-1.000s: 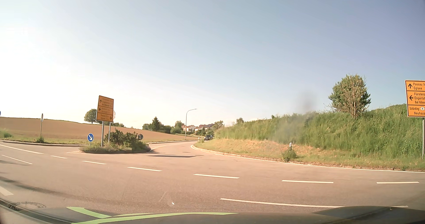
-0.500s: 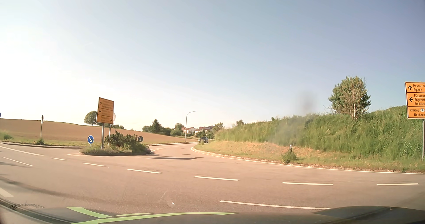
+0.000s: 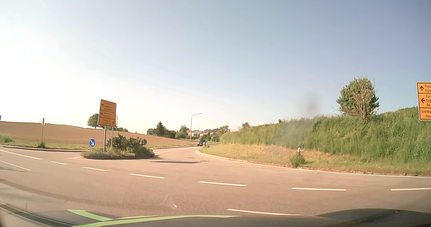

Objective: Follow the waypoints while adhering to traffic rules and regulations

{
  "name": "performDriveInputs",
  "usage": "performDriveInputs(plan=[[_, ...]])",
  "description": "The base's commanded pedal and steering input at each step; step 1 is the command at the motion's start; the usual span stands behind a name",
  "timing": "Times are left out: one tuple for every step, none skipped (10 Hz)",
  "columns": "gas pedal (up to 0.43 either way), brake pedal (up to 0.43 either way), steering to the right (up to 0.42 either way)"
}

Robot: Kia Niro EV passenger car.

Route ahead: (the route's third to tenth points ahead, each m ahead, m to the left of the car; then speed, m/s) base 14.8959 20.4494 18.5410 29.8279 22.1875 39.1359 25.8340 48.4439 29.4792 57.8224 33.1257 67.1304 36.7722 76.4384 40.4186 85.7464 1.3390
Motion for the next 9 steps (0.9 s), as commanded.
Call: performDriveInputs(plan=[[0.469, 0.000, -0.213], [0.500, 0.000, -0.255], [0.512, 0.000, -0.298], [0.512, 0.000, -0.324], [0.512, 0.000, -0.346], [0.512, 0.000, -0.356], [0.512, 0.000, -0.359], [0.512, 0.000, -0.360], [0.512, 0.000, -0.360]])
